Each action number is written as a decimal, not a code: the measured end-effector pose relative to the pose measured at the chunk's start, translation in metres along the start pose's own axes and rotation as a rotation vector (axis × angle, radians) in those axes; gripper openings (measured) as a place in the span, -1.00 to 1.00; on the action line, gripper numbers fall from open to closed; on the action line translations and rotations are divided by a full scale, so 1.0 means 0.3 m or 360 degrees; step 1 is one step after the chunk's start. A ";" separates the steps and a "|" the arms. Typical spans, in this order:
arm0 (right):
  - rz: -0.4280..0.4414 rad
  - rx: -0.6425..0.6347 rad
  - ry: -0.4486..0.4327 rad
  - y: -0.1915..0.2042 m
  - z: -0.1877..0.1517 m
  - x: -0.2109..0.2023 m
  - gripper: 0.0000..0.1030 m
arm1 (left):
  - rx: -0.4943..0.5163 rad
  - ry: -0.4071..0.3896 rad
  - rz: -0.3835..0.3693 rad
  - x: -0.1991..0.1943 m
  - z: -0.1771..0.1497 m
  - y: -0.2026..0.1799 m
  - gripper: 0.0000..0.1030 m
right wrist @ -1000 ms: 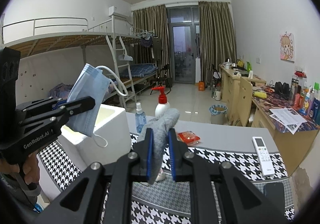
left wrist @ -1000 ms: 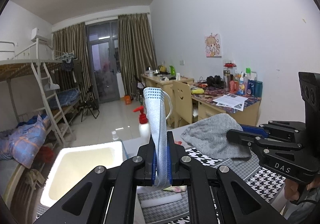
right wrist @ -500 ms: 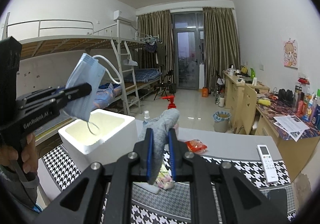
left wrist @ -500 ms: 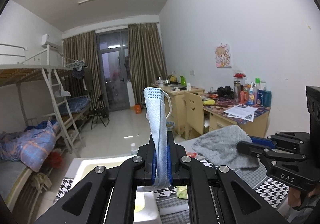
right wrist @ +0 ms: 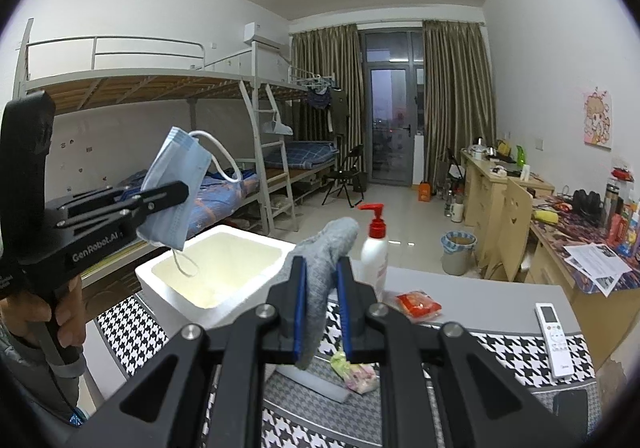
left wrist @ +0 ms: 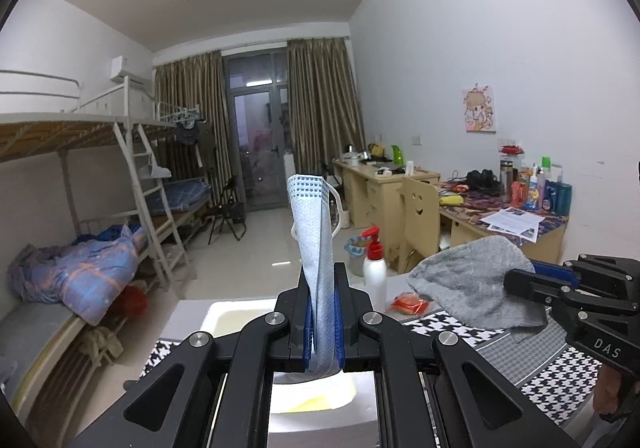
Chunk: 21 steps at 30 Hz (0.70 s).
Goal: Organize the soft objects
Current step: 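Lift the mask with the left tool while the right tool carries the cloth toward the foam box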
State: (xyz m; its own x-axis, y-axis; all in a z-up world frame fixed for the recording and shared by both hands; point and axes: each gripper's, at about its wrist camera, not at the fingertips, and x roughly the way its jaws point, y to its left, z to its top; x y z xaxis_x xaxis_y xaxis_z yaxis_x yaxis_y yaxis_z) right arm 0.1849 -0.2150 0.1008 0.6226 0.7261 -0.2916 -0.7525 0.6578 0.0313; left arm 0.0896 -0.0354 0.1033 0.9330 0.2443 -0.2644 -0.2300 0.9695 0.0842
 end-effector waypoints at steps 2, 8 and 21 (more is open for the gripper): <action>0.0007 -0.0008 -0.0002 0.018 0.004 0.008 -0.65 | -0.0011 0.0009 0.0008 0.001 -0.006 0.016 -0.83; 0.0029 -0.0017 0.0006 0.053 0.018 0.037 -0.65 | -0.0018 0.0052 0.0018 0.031 -0.020 0.050 -0.83; 0.0040 -0.0039 0.0037 0.095 0.031 0.083 -0.65 | -0.0069 0.0197 0.0000 0.107 -0.066 0.126 -0.78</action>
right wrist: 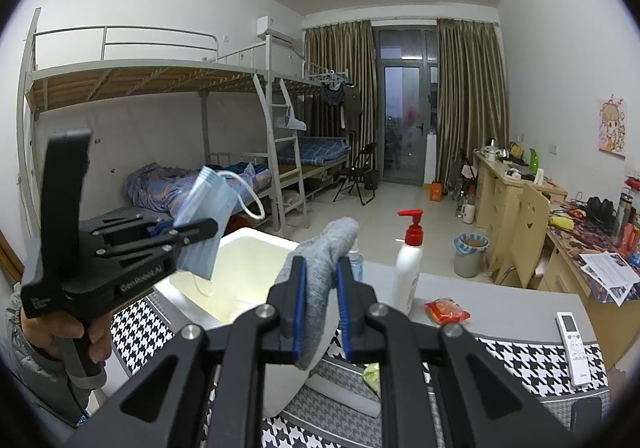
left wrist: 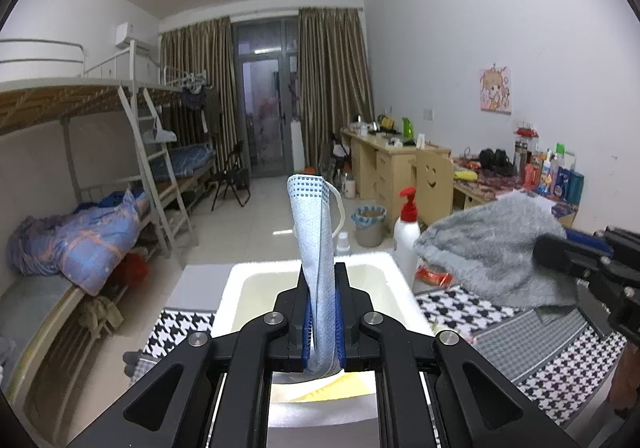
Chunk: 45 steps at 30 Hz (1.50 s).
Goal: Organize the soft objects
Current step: 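Lift the mask with the left tool while the right tool carries the cloth toward the foam box, then lower the mask and cloth into the white foam box and open both tools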
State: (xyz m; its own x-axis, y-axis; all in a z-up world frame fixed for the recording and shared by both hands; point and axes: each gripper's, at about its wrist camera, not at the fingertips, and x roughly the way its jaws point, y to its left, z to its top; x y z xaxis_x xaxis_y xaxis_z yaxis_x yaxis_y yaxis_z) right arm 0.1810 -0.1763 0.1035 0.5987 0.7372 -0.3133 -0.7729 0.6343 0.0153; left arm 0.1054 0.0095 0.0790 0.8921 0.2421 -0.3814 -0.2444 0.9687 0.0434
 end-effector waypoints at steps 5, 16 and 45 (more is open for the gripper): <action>0.0008 -0.0013 0.0015 0.018 0.005 0.017 -0.65 | -0.0014 0.0009 0.0053 -0.002 -0.020 0.033 0.55; 0.0043 -0.0034 0.0032 0.068 0.022 0.055 -0.65 | -0.0063 -0.0072 0.0150 -0.053 -0.032 0.100 0.87; 0.0167 -0.0056 0.0151 0.157 0.048 0.199 -0.65 | -0.0141 -0.0097 0.0259 -0.086 -0.088 0.231 0.98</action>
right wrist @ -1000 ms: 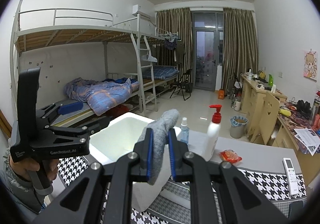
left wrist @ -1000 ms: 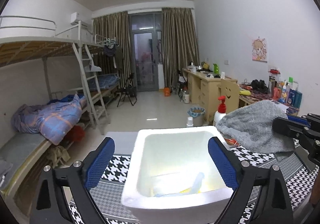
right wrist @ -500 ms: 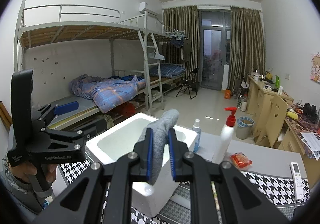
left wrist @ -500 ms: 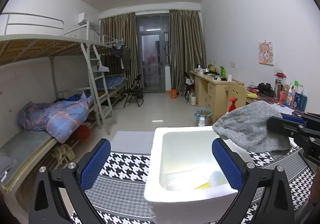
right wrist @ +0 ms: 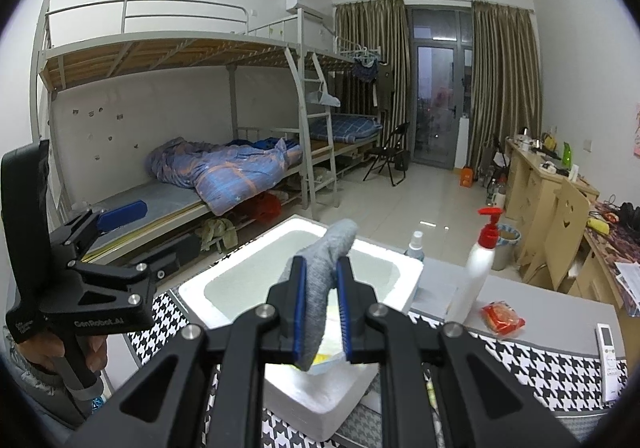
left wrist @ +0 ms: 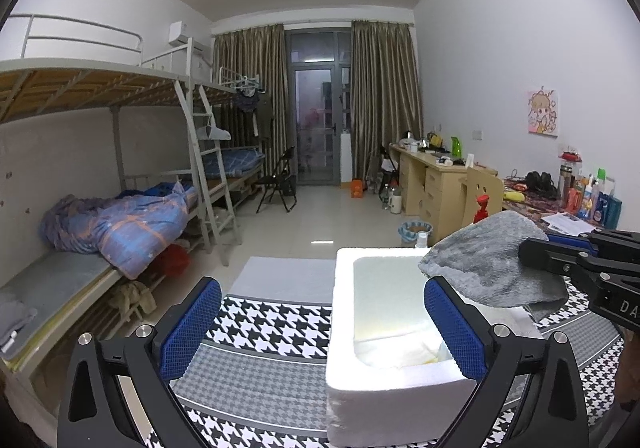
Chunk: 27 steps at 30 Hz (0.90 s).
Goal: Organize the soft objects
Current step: 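Lower the mask and cloth into the white foam box and open both tools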
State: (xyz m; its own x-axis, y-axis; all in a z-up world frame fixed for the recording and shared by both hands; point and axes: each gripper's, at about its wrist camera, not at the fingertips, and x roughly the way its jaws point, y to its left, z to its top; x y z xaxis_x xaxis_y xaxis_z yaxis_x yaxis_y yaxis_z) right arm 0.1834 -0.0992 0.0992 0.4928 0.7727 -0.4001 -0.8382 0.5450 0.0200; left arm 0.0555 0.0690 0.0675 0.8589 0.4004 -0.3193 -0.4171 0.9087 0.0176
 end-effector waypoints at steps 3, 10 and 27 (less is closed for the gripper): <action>0.0017 0.0006 0.0018 0.002 0.004 0.013 -0.65 | -0.0001 -0.0003 0.0002 0.000 -0.002 0.002 0.98; 0.0038 0.0025 0.0042 0.015 0.011 0.043 -0.65 | -0.0029 -0.0002 0.0011 0.006 -0.005 0.022 0.98; 0.0049 0.0041 0.0032 0.012 0.003 0.043 0.34 | -0.0034 0.0002 0.0016 0.003 -0.016 0.034 0.98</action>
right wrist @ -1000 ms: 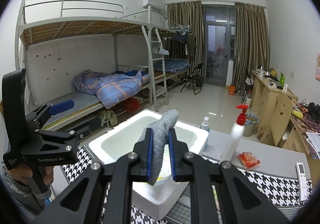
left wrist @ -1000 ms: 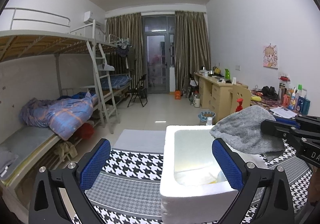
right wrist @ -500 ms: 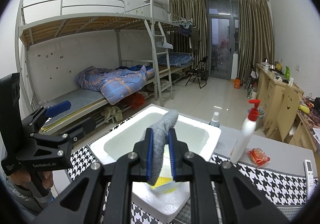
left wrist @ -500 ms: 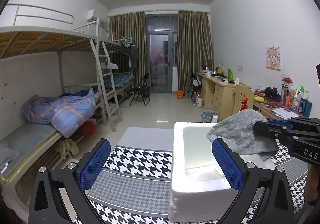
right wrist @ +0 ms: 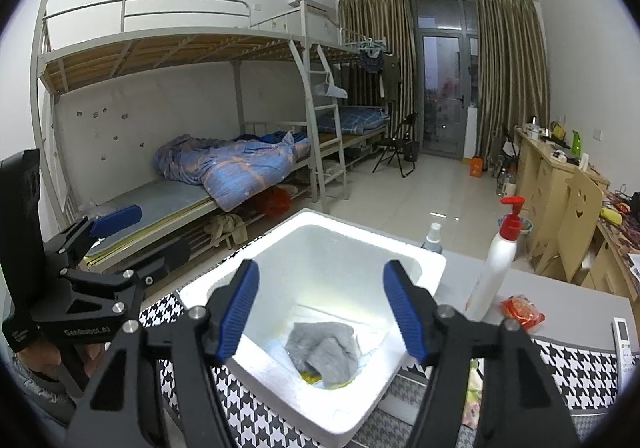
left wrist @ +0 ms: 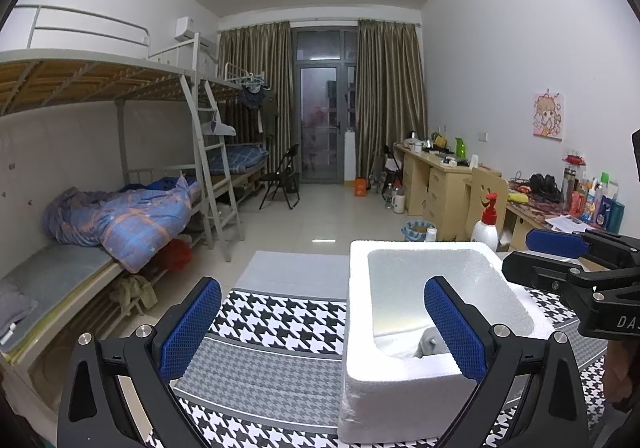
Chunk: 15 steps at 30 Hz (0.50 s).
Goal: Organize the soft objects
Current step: 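Lower the mask and cloth into the white foam box and open both tools, then withdraw both open tools from the box back over the table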
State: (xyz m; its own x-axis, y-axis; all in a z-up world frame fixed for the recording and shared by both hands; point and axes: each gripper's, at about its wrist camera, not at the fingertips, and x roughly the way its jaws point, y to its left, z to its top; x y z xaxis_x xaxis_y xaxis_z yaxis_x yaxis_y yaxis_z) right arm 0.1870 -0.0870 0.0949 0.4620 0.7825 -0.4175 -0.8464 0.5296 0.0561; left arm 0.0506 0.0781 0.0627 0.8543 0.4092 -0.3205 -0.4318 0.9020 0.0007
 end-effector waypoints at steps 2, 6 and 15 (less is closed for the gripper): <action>-0.0011 -0.0005 -0.0005 -0.001 -0.004 -0.007 0.34 | 0.0007 0.0002 0.0001 0.000 -0.001 -0.001 0.98; -0.0021 -0.0003 -0.0008 -0.006 -0.010 -0.021 0.35 | 0.0019 0.0004 -0.0003 -0.003 -0.002 -0.026 0.98; -0.0044 0.0004 -0.0021 -0.022 -0.019 -0.048 0.36 | 0.0030 -0.0008 -0.0026 -0.026 0.006 -0.070 0.98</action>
State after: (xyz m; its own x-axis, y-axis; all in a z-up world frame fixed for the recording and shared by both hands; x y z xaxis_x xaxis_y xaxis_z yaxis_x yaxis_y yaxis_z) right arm 0.1843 -0.1037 0.0954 0.4887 0.7719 -0.4067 -0.8325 0.5519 0.0472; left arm 0.0533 0.0563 0.0669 0.8626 0.3950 -0.3162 -0.4123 0.9110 0.0134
